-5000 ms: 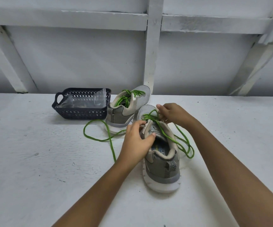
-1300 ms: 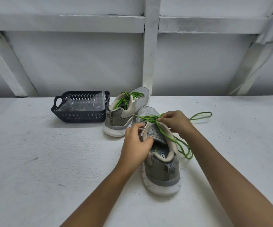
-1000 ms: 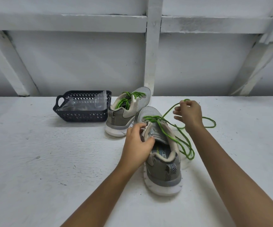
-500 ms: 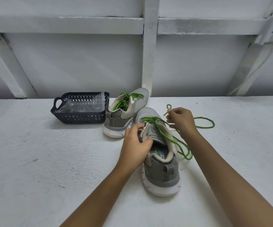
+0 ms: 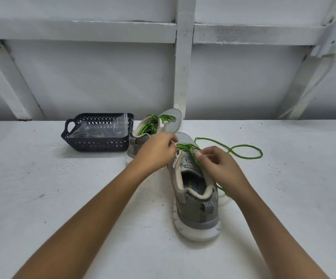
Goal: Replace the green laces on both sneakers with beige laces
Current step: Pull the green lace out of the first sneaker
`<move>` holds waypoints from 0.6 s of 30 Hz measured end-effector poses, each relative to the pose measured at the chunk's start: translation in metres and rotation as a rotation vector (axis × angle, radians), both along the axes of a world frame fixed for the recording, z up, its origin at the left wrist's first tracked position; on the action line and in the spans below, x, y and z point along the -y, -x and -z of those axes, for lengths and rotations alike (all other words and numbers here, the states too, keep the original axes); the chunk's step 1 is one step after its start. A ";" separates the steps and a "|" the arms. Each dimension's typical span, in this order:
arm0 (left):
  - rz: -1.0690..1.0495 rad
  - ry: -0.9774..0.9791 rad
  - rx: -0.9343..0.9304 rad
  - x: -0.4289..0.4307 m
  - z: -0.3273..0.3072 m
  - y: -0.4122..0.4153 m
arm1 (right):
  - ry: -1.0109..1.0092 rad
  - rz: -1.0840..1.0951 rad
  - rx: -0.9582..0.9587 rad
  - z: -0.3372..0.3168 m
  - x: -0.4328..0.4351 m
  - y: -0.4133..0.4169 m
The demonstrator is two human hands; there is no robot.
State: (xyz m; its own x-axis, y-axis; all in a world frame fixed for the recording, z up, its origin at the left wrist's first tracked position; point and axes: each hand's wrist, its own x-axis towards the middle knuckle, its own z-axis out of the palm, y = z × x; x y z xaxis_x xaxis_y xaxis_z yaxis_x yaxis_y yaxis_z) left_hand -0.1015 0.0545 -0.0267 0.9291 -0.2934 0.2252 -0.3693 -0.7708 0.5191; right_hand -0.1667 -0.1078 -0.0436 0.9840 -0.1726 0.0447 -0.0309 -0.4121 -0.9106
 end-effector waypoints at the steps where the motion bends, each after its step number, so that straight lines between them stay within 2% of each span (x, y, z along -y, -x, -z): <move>1: 0.056 -0.119 0.054 0.002 -0.002 -0.007 | 0.029 0.014 -0.004 0.003 -0.002 -0.001; 4: 0.156 -0.450 0.128 0.010 -0.002 -0.026 | 0.091 0.057 -0.017 0.007 -0.007 -0.002; 7: 0.160 -0.612 0.141 0.014 0.001 -0.038 | 0.103 0.079 -0.038 0.006 -0.009 -0.002; 14: 0.190 -0.595 0.075 0.014 -0.001 -0.047 | 0.157 0.060 -0.065 0.004 -0.009 -0.001; 18: 0.194 -0.437 -0.041 0.018 -0.006 -0.048 | 0.184 0.050 -0.076 0.004 -0.010 -0.002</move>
State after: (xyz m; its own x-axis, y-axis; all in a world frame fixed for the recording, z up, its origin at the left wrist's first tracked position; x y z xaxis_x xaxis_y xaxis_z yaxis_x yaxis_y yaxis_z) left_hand -0.0536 0.0367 -0.0207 0.8536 -0.5209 0.0062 -0.5134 -0.8392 0.1793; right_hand -0.1647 -0.0982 -0.0473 0.9762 -0.2170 0.0055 -0.1215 -0.5672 -0.8146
